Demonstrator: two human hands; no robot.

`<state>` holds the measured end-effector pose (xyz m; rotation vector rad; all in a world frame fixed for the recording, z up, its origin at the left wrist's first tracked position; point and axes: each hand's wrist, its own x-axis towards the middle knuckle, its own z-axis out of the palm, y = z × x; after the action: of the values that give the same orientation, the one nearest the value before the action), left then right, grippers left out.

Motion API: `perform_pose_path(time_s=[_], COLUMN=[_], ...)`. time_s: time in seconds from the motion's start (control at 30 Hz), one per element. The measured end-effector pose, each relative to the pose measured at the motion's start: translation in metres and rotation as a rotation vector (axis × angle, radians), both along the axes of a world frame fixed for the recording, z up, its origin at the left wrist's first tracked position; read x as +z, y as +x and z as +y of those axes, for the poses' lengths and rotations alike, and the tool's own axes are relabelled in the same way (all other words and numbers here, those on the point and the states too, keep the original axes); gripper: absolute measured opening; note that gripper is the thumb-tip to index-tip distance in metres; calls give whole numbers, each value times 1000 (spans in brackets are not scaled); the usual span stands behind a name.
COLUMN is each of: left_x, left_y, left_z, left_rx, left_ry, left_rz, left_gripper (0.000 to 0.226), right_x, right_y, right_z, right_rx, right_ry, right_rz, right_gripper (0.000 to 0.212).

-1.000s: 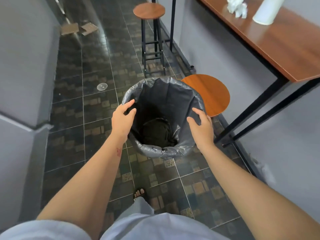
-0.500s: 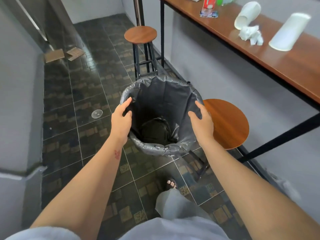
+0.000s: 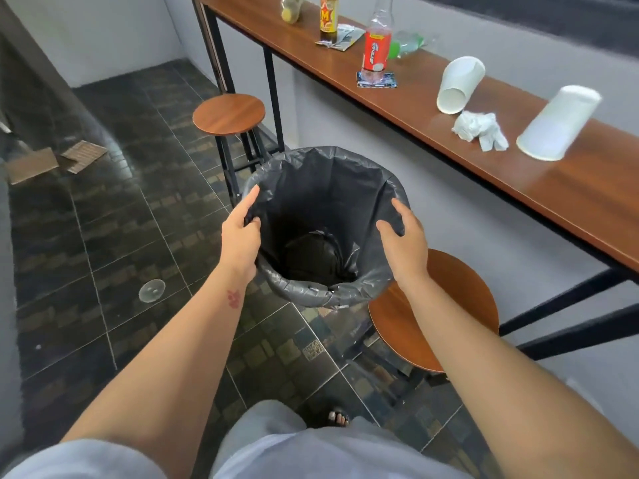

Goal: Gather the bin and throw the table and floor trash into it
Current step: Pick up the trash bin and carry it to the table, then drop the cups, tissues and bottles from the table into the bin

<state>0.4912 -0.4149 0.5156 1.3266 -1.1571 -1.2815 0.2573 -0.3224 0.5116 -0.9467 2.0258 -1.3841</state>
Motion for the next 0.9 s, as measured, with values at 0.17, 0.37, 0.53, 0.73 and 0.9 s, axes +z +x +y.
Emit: perform_pose_path(time_s=[0.17,0.37,0.53,0.73,0.9], left_x=[-4,-5,-8,-6,0], left_y=[-15,-31,-44,-64,-82], left_z=[-56,-120,-164,-192,-198], left_rx=[-132,-311,-462,-597,-628], left_ry=[14,71,125,110,149], left_rz=[40,50,83,41,11], left_gripper=[67,63,60,58,56], right_x=[-4,-8,-12,-11,10], right_y=[0,14,28,35,24], right_z=[-24,-46,-60,-61,-66], right_rx=[-114,-332,-477,-550,-610], right_ry=[50,89,127,313,273], right_rz=[23,26,41,195,593], right_gripper=[48,50,51,54,57])
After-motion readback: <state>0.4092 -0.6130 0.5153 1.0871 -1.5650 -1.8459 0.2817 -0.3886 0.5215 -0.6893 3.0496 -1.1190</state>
